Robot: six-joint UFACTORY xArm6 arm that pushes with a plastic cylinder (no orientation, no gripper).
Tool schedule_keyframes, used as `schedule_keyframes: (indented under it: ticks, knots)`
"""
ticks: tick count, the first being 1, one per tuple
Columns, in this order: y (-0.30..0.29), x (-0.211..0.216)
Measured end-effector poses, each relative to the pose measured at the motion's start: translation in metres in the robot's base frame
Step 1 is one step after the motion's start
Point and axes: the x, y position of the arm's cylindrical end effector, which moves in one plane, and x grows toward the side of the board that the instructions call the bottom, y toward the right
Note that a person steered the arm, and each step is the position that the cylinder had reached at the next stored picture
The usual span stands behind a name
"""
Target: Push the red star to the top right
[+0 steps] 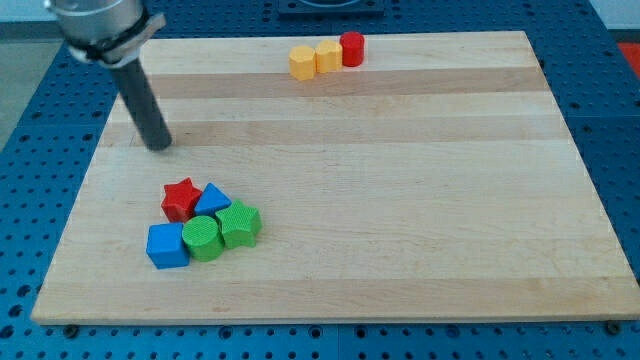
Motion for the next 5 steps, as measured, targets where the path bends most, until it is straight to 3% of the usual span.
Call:
schedule_keyframes:
  ticks: [2, 5]
  knots:
    - [-0.004, 0.087]
    - [0.044, 0.087]
